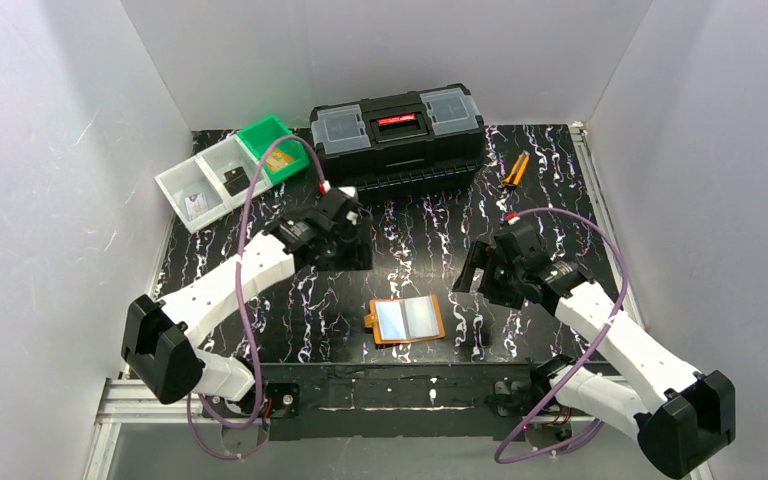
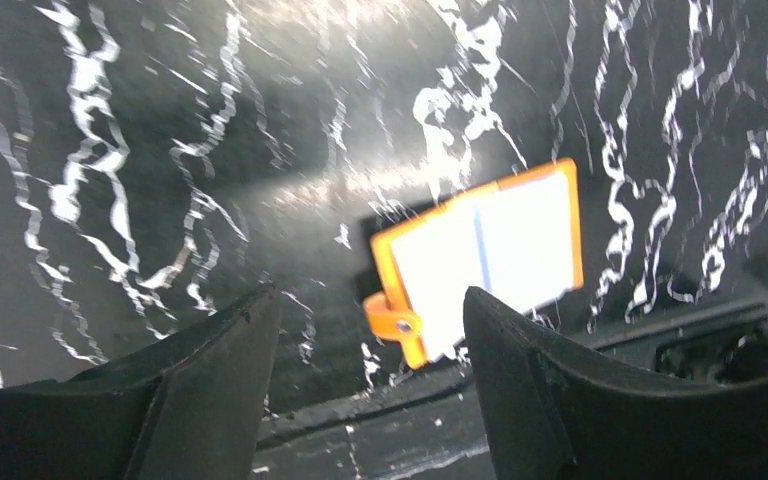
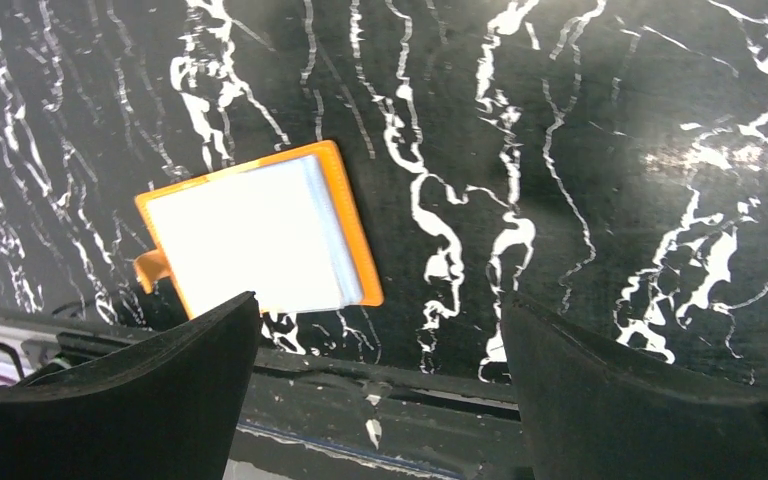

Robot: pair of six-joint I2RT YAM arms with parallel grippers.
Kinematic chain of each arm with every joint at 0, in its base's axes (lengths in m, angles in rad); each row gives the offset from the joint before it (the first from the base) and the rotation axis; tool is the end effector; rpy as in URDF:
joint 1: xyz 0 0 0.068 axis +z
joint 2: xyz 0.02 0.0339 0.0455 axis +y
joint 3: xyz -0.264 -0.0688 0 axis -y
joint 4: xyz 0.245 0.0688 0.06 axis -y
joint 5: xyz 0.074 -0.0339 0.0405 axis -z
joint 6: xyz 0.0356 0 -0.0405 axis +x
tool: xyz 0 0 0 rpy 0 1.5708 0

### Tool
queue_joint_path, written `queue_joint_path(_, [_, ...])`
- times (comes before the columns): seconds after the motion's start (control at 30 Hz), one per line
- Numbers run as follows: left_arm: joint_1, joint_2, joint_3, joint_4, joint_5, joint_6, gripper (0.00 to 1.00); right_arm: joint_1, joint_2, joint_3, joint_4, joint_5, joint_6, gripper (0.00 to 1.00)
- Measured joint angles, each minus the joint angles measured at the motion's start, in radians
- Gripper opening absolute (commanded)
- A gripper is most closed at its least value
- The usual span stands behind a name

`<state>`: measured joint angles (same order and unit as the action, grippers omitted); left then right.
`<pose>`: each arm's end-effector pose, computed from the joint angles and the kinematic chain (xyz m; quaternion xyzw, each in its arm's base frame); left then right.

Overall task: Take the credit cards out of the card holder
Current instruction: Remove the credit card from the card holder.

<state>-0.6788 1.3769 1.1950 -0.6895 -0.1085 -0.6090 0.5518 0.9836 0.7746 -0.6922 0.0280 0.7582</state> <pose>0.2292 -0.1799 0.3035 0.0142 0.9382 -0.1646 0.3042 0.1656 0.1008 0.2552 0.1019 0.9389 0.1897 0.2686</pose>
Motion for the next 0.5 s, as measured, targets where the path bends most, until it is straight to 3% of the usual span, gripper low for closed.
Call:
queue_joint_path(0.27, [-0.272, 0.05, -0.006, 0.018, -0.019, -0.075, 0.62, -0.048, -0.062, -0.097, -0.005, 0.03, 0.058, 0.97])
queue_joint_path(0.5, [-0.345, 0.227, 0.003, 0.093, 0.017, -0.078, 0.55, -0.055, -0.154, -0.154, -0.01, 0.044, 0.138, 0.97])
